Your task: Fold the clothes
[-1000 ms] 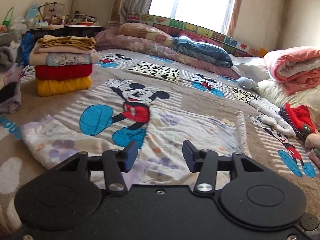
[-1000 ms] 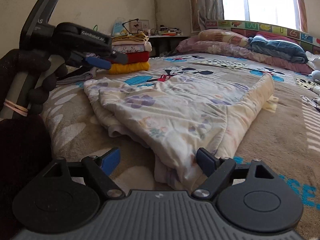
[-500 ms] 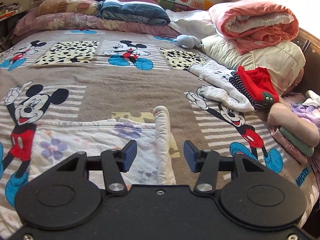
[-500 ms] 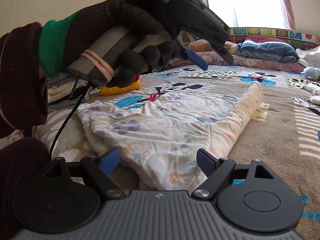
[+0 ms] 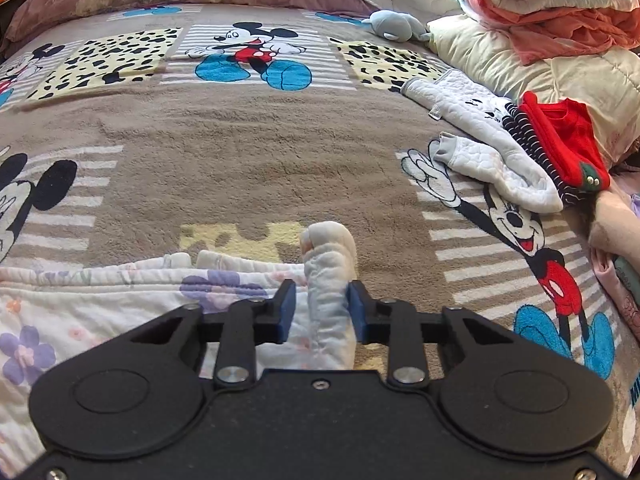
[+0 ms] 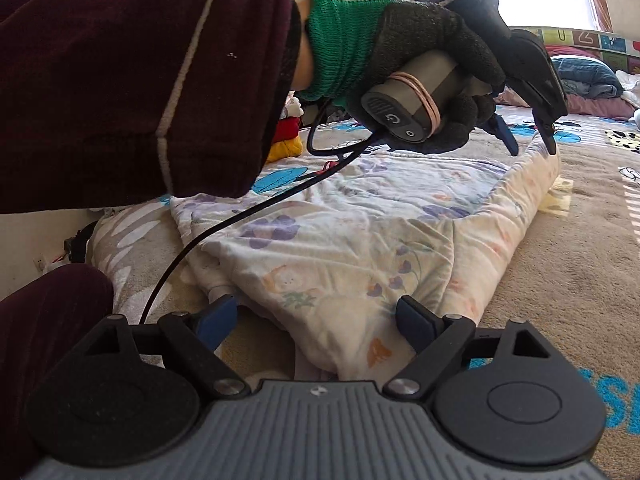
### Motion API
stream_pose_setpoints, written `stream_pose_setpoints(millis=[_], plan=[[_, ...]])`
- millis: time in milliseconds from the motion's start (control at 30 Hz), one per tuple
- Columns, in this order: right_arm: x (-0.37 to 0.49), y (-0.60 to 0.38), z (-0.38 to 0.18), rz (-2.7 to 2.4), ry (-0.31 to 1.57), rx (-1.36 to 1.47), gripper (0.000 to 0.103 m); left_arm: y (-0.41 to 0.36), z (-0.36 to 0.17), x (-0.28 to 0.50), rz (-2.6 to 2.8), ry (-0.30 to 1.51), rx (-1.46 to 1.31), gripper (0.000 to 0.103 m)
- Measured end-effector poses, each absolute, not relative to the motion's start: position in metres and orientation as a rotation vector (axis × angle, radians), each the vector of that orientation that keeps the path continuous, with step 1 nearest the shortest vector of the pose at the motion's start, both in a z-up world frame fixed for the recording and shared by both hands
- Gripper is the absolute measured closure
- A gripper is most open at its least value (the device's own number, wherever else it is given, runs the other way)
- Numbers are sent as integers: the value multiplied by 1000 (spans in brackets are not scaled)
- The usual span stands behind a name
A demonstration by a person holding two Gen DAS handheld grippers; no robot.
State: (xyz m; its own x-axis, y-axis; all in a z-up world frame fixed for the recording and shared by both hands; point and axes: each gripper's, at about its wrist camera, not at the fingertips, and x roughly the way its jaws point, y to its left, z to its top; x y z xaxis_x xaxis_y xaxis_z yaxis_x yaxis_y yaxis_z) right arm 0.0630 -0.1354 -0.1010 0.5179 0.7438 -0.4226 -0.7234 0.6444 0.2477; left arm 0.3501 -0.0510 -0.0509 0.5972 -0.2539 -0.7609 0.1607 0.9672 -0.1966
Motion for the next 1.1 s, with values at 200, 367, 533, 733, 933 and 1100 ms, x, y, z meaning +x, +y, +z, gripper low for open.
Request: stream_pose_setpoints(millis=[200,367,533,733,933,1100], plan=[[65,-137,-100,892,532,58,16,-13,-52,344,-236,849,-241,95],[65,-136,-100,905,537,62,15,15,-64,345,-222,862,-374,95],[66,-135,-100,911,541,62,15,24,-87,352,-237,896,-471,95],[68,-134,-102,921,546,60,12,10,-96,361,-221,918,-355,89],[67,-132,-103,924,545,56,11,9,-82,362,-227,902,-269,84],[64,-131,-103,916,535,44,11,17,-56,349,-197,831,-243,78]])
